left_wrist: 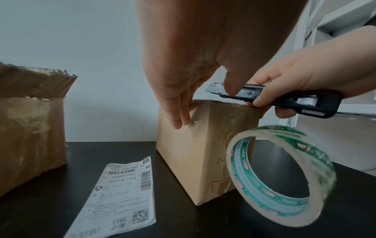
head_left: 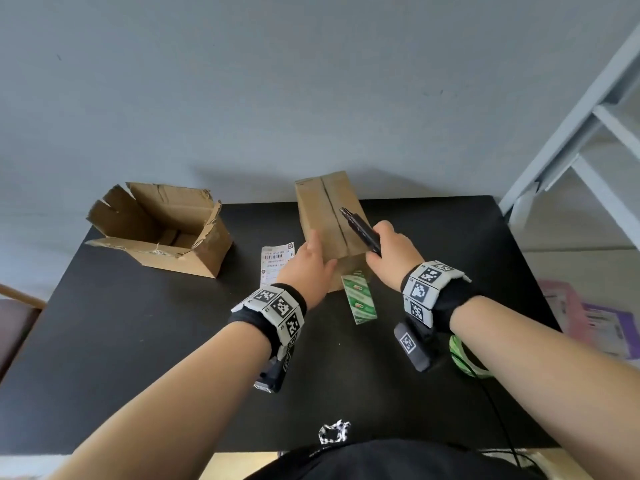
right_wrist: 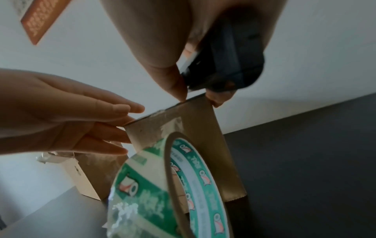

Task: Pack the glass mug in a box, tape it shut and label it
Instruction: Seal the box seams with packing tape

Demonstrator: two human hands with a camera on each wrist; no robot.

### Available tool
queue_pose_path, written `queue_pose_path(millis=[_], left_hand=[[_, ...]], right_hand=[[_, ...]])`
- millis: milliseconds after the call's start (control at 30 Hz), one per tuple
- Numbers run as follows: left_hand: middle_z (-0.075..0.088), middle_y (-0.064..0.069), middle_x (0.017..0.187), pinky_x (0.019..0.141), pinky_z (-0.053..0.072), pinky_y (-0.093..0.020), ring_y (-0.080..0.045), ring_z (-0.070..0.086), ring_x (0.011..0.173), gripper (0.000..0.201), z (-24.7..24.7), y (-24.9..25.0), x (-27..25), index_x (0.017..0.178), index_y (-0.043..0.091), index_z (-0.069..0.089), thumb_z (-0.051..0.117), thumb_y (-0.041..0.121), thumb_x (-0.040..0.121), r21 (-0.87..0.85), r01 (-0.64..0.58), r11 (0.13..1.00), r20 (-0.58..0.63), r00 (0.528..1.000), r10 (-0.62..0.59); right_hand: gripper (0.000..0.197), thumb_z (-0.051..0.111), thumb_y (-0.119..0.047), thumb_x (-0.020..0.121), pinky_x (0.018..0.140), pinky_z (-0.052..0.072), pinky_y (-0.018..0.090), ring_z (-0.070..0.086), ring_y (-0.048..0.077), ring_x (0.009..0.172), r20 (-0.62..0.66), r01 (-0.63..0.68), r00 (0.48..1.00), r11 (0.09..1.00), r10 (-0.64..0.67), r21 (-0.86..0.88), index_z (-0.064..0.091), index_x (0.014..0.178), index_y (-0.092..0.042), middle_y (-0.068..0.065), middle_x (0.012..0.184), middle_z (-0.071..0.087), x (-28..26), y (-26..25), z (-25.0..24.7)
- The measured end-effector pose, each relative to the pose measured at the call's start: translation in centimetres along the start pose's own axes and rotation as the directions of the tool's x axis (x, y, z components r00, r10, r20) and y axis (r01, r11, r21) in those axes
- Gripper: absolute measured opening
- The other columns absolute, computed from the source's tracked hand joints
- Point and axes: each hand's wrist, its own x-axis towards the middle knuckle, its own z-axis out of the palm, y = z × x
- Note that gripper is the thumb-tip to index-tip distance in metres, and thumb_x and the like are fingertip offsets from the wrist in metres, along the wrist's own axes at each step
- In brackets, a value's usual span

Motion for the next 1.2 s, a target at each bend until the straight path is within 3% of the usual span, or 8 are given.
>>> queue_pose_path(millis=[200,267,433,633,833,967,1067,1200], left_hand=[[0.035,-0.015,0.145,0.099,0.044,-0.042,-0.030,0.047,0.123,0.054,0.4,-0.3,1.2,0.140,0.009,0.025,0.049,0.023,0.094,0.011,-0.031,0.999,0.041,0.999,0.031],[0.038,-0.012,0.143,0.101,0.042,-0.039,-0.028,0.046,0.123,0.054,0.1,-0.1,1.5,0.141,0.011,0.025,0.049,0.022,0.094,0.004,-0.042,0.999,0.035,0.999,0.041],[0.048,-0.009,0.132,0.088,0.041,-0.028,-0.025,0.051,0.117,0.058,0.0,0.3,1.1,0.141,0.014,0.028,0.057,0.022,0.091,-0.048,-0.004,0.999,-0.023,1.000,0.003],[0.062,-0.009,0.108,0.077,0.050,-0.031,-0.024,0.061,0.095,0.048,1.0,-1.5,1.5,0.120,0.005,0.047,0.062,0.037,0.087,-0.146,0.253,0.956,0.038,0.967,-0.250],[0.070,0.001,0.083,0.079,0.056,-0.034,-0.012,0.068,0.074,0.026,2.1,-2.2,1.1,0.096,0.013,0.058,0.054,0.038,0.092,-0.442,0.437,0.784,0.351,0.888,-0.297],[0.065,-0.006,0.082,0.082,0.052,-0.033,-0.016,0.062,0.074,0.011,2.3,-1.5,0.5,0.086,0.010,0.056,0.054,0.015,0.095,-0.705,0.470,0.530,0.414,0.881,-0.230],[0.067,-0.012,0.090,0.074,0.057,-0.031,-0.019,0.067,0.078,0.006,2.5,-1.3,0.4,0.095,0.005,0.057,0.057,0.011,0.093,-0.740,0.471,0.480,0.422,0.881,-0.214],[0.067,-0.017,0.106,0.076,0.057,-0.037,-0.024,0.068,0.089,0.032,2.9,-1.6,0.3,0.115,0.004,0.050,0.064,0.014,0.088,-0.733,0.471,0.490,0.380,0.882,-0.279]], right_hand=[[0.032,0.051,-0.017,0.092,0.072,0.051,0.034,0.060,0.026,0.085,-0.010,0.034,0.999,0.994,-0.033,0.101,0.038,0.121,-0.009,0.012,0.108,0.058,0.0,1.0,-1.0],[0.033,0.051,-0.018,0.092,0.074,0.051,0.034,0.061,0.026,0.087,0.000,0.045,0.999,0.995,-0.045,0.089,0.039,0.122,-0.010,0.011,0.110,0.059,-0.1,1.2,-1.2],[0.039,0.061,-0.027,0.088,0.076,0.046,0.028,0.055,0.022,0.085,-0.064,0.060,0.996,0.996,-0.057,0.058,0.045,0.119,-0.010,0.011,0.115,0.046,0.4,1.2,-0.7],[0.057,0.074,-0.039,0.075,0.083,0.050,0.031,0.053,0.020,0.089,-0.053,0.131,0.990,0.989,-0.134,-0.062,0.048,0.115,-0.008,0.007,0.118,0.035,1.2,0.0,0.3],[0.066,0.077,-0.044,0.069,0.090,0.049,0.035,0.051,0.020,0.100,-0.031,0.180,0.982,0.975,-0.186,-0.131,0.050,0.117,-0.008,0.006,0.126,0.034,1.5,-0.1,0.9],[0.056,0.074,-0.044,0.073,0.084,0.051,0.035,0.050,0.019,0.091,-0.064,0.197,0.975,0.964,-0.211,-0.178,0.053,0.111,-0.008,0.005,0.116,0.039,1.6,-0.2,1.1],[0.053,0.074,-0.044,0.073,0.082,0.051,0.034,0.050,0.018,0.089,-0.066,0.210,0.972,0.957,-0.227,-0.200,0.055,0.107,-0.009,0.004,0.112,0.041,1.8,-0.2,1.1],[0.053,0.074,-0.044,0.072,0.082,0.051,0.032,0.050,0.017,0.087,-0.060,0.210,0.972,0.958,-0.225,-0.195,0.056,0.106,-0.007,0.004,0.111,0.042,1.8,-0.1,1.0]])
